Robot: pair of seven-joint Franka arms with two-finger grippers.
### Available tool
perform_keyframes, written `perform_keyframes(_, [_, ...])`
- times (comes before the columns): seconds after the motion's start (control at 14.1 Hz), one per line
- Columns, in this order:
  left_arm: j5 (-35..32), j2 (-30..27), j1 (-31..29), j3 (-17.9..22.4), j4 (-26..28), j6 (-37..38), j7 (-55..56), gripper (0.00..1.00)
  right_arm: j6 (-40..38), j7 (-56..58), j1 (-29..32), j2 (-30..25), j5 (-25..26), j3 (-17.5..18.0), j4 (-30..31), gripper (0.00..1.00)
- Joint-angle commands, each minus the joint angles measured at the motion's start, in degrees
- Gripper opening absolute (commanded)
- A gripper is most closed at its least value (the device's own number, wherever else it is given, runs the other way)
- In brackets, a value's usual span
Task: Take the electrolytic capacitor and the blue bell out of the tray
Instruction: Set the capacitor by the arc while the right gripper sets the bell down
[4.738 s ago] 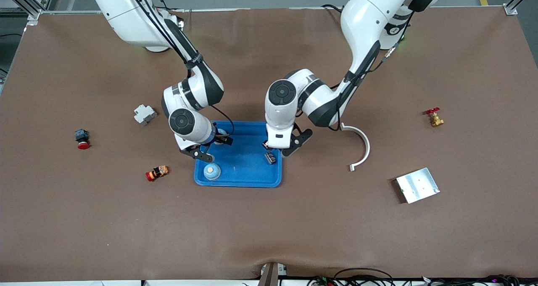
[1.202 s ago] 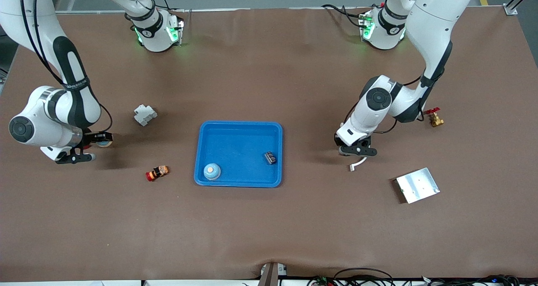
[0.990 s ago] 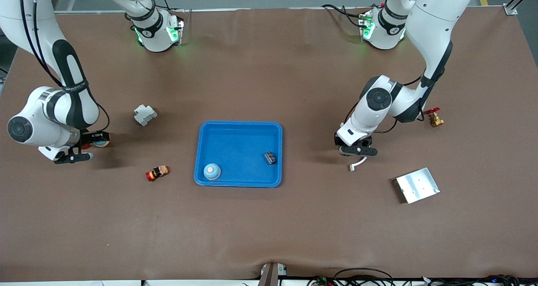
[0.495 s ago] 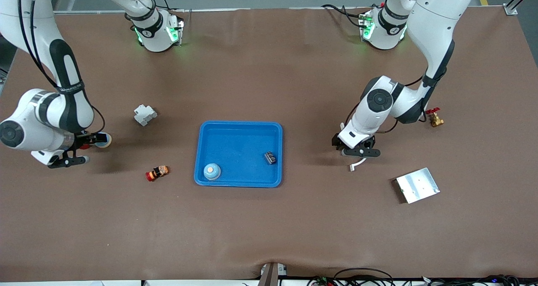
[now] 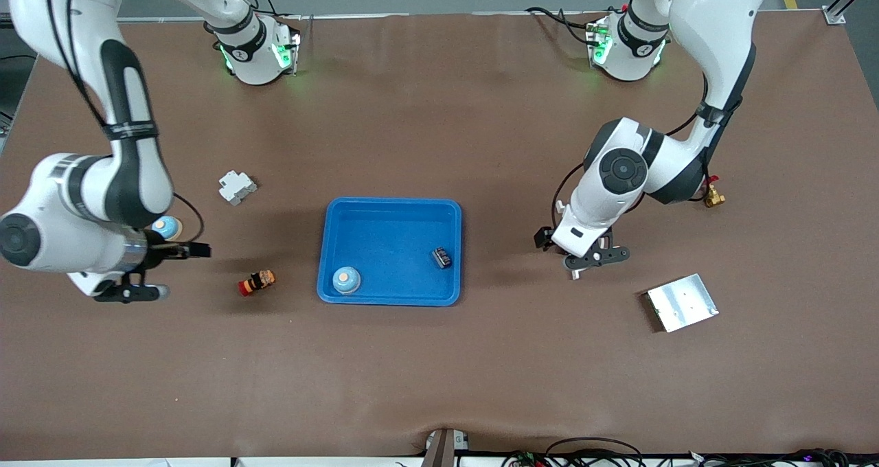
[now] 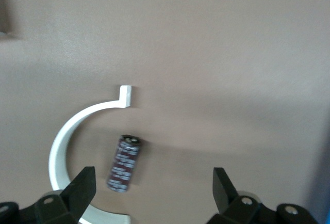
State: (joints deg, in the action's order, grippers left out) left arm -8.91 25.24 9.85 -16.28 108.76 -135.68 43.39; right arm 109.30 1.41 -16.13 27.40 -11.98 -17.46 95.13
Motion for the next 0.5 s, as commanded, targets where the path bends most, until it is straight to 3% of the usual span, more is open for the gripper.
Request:
perform_keyframes(0.0, [1.18,3.66,2.79,0.02,-8.34,6.62,7.91,1.0,0.56,-16.73,-5.83,1.16,-0.94,1.36,-1.62,1.0])
perform_keyframes(0.14, [1.09,8.05,5.34,0.02,-17.04,12.43,13.89,1.0,3.71,-25.63,-7.07,3.43,-1.81,5.57,-3.37,1.0])
perform_keyframes(0.21, [1.18,9.9,6.57,0.02,-20.39,14.02,16.27,1.0,6.69,-28.97,-7.33,4.67,-5.56,7.68,-3.46,1.0])
perform_keyframes(0.28, [1.09,11.48,7.89,0.02,-22.69,14.47,19.08,1.0,9.59,-32.31,-7.77,5.98,-7.69,9.35,-3.64,1.0])
perform_keyframes(0.42, [1.18,14.03,10.71,0.37,-25.77,14.48,23.83,1.0,12.78,-38.3,-8.65,8.88,-7.01,10.95,-5.65,1.0])
